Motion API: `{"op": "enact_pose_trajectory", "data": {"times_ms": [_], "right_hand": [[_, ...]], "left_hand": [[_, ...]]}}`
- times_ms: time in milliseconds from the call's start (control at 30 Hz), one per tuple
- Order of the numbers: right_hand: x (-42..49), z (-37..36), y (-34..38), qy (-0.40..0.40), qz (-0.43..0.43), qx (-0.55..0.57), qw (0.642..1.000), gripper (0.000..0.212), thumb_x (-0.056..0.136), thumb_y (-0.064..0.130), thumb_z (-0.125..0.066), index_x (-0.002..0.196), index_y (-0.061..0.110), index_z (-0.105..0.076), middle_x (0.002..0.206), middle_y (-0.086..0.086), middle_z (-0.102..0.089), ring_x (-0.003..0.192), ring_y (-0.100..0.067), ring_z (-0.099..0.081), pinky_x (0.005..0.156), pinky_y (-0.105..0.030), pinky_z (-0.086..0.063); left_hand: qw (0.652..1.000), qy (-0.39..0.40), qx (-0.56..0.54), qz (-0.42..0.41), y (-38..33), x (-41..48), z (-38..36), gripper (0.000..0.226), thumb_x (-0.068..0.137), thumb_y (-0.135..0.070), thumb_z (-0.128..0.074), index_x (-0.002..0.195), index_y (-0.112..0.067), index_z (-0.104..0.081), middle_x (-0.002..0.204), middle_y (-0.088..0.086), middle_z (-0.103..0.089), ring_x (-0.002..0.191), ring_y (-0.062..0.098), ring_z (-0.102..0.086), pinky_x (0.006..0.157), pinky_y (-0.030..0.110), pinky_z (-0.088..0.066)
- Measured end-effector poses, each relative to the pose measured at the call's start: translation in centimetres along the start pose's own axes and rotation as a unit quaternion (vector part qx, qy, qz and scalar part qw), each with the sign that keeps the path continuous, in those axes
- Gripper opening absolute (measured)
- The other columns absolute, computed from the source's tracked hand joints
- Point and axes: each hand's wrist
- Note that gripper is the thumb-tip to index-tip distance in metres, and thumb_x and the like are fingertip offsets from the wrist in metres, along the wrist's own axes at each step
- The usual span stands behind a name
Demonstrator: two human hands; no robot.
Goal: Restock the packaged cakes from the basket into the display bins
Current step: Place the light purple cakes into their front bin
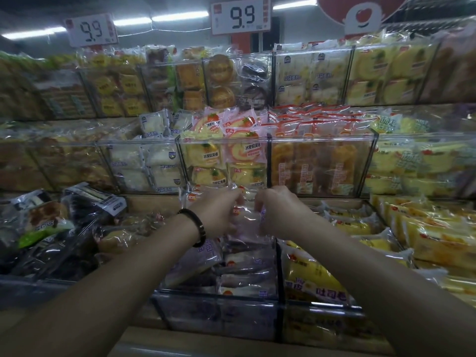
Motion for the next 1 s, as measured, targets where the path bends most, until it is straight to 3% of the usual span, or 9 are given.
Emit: {"op": "enact_pose_trajectory", "data": {"times_ms": [200, 400, 533, 600, 700, 867, 1000], "right_hand": [[0.2, 0.7, 0.1, 0.041, 0.002, -0.040, 0.998, 0.060, 0.076, 0.026, -0.094, 0.130, 0.023, -0.068, 0.126, -0.006, -0.063, 0.098, -0.024, -0.065, 0.079, -0.033, -0.060], [-0.1, 2.1, -1.7, 0.008, 0.013, 0.042, 0.999, 0.065, 0.072, 0.035, -0.095, 0.130, 0.025, -0.067, 0.121, 0.000, -0.065, 0.096, -0.019, -0.068, 0.084, -0.038, -0.064], [-0.2, 3.2, -1.8, -0.051, 0.038, 0.067, 0.996, 0.046, 0.080, 0.036, -0.089, 0.121, 0.021, -0.074, 0.112, 0.002, -0.069, 0.100, -0.018, -0.065, 0.089, -0.040, -0.062], [0.0, 3.2, -0.9, -0.094, 0.058, 0.080, 0.991, 0.030, 0.086, 0.035, -0.084, 0.111, 0.021, -0.075, 0.104, 0.005, -0.069, 0.094, -0.015, -0.065, 0.085, -0.040, -0.062], [0.4, 2.3, 1.8, -0.099, 0.103, 0.103, 0.984, 0.020, 0.091, 0.031, -0.079, 0.110, 0.024, -0.075, 0.103, 0.008, -0.069, 0.092, -0.011, -0.064, 0.085, -0.036, -0.060], [2.3, -0.6, 6.1, -0.027, 0.171, 0.046, 0.984, 0.033, 0.093, 0.029, -0.076, 0.126, 0.025, -0.071, 0.122, 0.001, -0.070, 0.117, -0.022, -0.062, 0.102, -0.042, -0.054], [3.2, -1.9, 7.9, -0.010, 0.178, -0.095, 0.979, 0.035, 0.096, 0.040, -0.068, 0.130, 0.031, -0.068, 0.137, 0.001, -0.063, 0.140, -0.032, -0.038, 0.118, -0.059, -0.026]], "left_hand": [[0.995, 0.004, 0.094, -0.013, -0.1, 0.8, -1.4, 0.054, 0.080, -0.039, -0.087, 0.120, -0.029, -0.052, 0.117, -0.004, -0.061, 0.104, 0.022, -0.060, 0.090, 0.043, -0.054], [0.999, 0.031, -0.016, -0.010, 0.4, 0.3, 0.5, 0.065, 0.076, -0.040, -0.090, 0.131, -0.029, -0.057, 0.122, -0.010, -0.057, 0.104, 0.011, -0.058, 0.087, 0.030, -0.054], [0.994, -0.017, -0.108, 0.003, 1.5, -0.7, 4.2, 0.033, 0.092, -0.046, -0.073, 0.121, -0.033, -0.062, 0.110, -0.013, -0.063, 0.095, 0.002, -0.060, 0.075, 0.019, -0.049], [0.997, -0.023, -0.072, 0.023, 3.3, -1.6, 6.2, 0.012, 0.097, -0.035, -0.071, 0.108, -0.035, -0.066, 0.102, -0.013, -0.068, 0.092, 0.004, -0.064, 0.072, 0.021, -0.049], [0.998, 0.020, 0.029, 0.052, 6.4, -3.1, 7.9, 0.018, 0.094, -0.015, -0.071, 0.098, -0.032, -0.073, 0.095, -0.012, -0.072, 0.087, 0.005, -0.067, 0.073, 0.027, -0.057], [0.984, 0.117, 0.111, 0.080, 9.8, -4.6, 6.4, 0.028, 0.086, -0.015, -0.080, 0.110, -0.029, -0.075, 0.095, -0.013, -0.072, 0.087, 0.006, -0.067, 0.071, 0.022, -0.052], [0.983, 0.122, 0.106, 0.082, 11.4, -4.5, 4.3, 0.034, 0.083, -0.030, -0.085, 0.115, -0.032, -0.073, 0.098, -0.015, -0.068, 0.089, 0.006, -0.064, 0.073, 0.023, -0.053]]}}
Point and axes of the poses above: each hand's wrist, its own x-axis towards the middle knuckle, its own z-axis out of the back of the hand, y = z × x
